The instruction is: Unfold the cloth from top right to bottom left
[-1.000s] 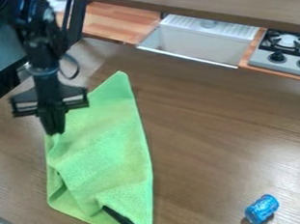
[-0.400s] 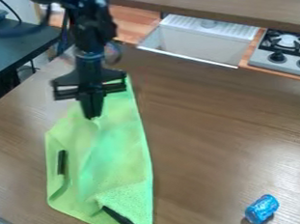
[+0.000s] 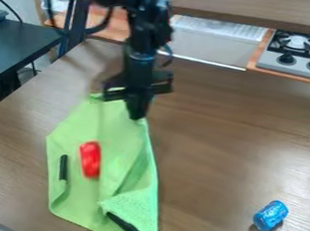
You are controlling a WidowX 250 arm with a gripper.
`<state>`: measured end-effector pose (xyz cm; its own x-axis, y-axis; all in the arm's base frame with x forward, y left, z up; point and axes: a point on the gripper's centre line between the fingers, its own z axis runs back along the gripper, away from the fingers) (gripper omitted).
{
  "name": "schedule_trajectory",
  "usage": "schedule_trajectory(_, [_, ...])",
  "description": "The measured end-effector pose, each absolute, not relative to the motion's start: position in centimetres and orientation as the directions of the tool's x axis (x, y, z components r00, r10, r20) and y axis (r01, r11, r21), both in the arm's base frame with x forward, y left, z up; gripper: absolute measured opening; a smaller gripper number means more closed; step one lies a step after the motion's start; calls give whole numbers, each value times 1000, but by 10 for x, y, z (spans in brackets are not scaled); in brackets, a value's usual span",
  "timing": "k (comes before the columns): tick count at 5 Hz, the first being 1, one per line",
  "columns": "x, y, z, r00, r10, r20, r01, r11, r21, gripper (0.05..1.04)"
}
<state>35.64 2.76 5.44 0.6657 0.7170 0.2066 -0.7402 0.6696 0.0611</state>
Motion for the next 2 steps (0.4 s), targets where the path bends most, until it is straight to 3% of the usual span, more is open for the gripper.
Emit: schedule_trajectory(2, [386, -12, 44, 653, 727, 213, -754, 650, 96, 60])
